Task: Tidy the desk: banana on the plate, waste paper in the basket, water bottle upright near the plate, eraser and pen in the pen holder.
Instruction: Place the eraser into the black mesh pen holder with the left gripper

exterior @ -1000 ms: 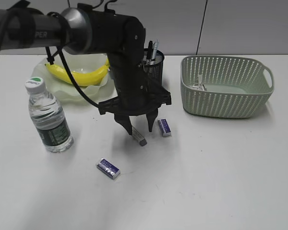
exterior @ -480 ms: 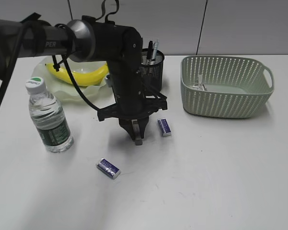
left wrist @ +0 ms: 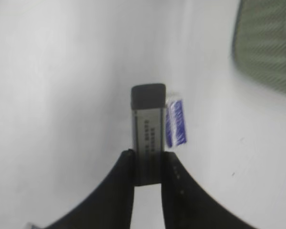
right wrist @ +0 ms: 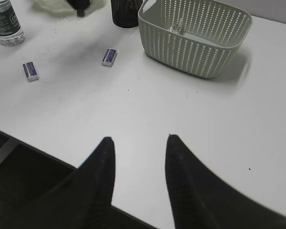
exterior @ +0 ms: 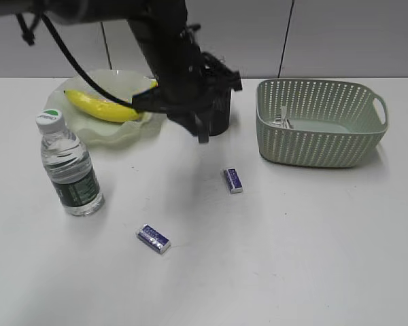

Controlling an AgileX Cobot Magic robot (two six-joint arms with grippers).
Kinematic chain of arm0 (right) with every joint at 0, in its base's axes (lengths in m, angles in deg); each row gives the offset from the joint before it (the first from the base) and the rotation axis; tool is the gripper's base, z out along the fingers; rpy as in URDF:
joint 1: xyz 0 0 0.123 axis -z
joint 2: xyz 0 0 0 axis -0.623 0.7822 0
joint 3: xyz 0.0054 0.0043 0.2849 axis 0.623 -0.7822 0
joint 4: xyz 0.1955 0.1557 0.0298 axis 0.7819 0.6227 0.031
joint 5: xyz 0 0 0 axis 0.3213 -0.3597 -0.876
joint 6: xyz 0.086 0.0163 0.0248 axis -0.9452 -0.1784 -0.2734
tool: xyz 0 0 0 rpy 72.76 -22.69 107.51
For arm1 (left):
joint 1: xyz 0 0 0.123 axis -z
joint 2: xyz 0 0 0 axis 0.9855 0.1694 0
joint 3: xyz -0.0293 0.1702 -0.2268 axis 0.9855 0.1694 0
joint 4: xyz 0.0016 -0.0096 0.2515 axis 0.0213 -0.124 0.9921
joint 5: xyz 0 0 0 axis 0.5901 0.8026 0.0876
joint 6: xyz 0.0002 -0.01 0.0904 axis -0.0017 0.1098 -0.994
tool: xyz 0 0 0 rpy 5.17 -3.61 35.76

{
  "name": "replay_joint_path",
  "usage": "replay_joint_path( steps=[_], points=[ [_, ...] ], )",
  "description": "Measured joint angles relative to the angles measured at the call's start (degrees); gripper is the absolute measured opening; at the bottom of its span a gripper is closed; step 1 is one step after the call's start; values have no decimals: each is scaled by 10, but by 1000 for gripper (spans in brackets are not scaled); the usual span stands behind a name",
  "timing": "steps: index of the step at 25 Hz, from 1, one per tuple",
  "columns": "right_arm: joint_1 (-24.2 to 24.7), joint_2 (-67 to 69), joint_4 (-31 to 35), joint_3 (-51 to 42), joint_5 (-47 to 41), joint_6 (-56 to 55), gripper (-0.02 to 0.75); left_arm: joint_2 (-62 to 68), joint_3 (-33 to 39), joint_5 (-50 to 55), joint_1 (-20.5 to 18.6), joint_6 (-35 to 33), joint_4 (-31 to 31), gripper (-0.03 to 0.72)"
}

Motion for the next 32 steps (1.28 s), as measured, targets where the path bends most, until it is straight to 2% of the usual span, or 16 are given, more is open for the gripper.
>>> replay_joint_path(
  steps=[5,14,22,25,28,32],
  points=[
    [0,0,0,0,0,0,296,-48,-1,-137,-6,-1,64,119],
    [0,0,0,0,0,0,296,6,-1,-369,-29,-2,86,119],
    [0,0,0,0,0,0,296,44,1,-421,-29,-2,206,119],
    [0,0,0,0,0,0,296,44,1,-442,-29,-2,225,122],
    [0,0,0,0,0,1,296,44,1,-455,-29,-2,231,156],
    [0,0,0,0,0,1,296,44,1,-455,-29,-2,233,289]
  ],
)
